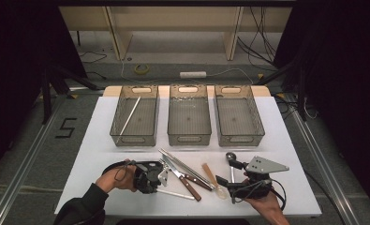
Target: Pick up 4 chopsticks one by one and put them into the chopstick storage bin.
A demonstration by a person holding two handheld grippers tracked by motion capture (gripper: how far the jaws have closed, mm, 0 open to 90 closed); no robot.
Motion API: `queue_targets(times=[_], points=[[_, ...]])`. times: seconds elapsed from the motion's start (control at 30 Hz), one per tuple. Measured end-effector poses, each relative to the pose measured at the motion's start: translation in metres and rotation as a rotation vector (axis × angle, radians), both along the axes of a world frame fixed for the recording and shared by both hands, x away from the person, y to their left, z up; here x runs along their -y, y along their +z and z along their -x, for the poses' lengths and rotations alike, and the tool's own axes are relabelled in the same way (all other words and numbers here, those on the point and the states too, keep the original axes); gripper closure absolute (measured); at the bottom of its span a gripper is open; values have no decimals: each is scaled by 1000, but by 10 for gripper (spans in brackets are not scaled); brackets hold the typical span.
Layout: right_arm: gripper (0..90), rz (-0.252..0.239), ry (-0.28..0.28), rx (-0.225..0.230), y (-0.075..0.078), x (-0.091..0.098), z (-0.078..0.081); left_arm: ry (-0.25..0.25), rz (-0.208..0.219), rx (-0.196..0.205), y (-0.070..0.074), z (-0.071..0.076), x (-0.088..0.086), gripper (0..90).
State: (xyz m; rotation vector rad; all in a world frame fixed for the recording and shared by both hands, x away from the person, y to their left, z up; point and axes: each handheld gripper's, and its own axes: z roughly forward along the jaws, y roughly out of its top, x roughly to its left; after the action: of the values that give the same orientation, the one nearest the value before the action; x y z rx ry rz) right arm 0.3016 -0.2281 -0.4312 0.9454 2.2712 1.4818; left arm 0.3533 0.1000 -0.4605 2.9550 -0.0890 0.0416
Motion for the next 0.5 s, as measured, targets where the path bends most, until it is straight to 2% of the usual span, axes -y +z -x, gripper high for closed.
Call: queue_targets(times=[0.1,0.13,0.23,0.27,0.5], points=[[252,1,0,2,0,0,0,-1,-2,0,0,2,0,821],[252,2,-1,1,0,0,0,-18,-15,8,0,2,1,823],[252,10,1,5,0,-1,0,-20,-8,1,0,4,1,829],[252,9,2,5,0,-1,1,-35,-20,4,1,3,1,831],[252,12,0,4,0,-1,0,-41,-16,0,0,5,1,839]])
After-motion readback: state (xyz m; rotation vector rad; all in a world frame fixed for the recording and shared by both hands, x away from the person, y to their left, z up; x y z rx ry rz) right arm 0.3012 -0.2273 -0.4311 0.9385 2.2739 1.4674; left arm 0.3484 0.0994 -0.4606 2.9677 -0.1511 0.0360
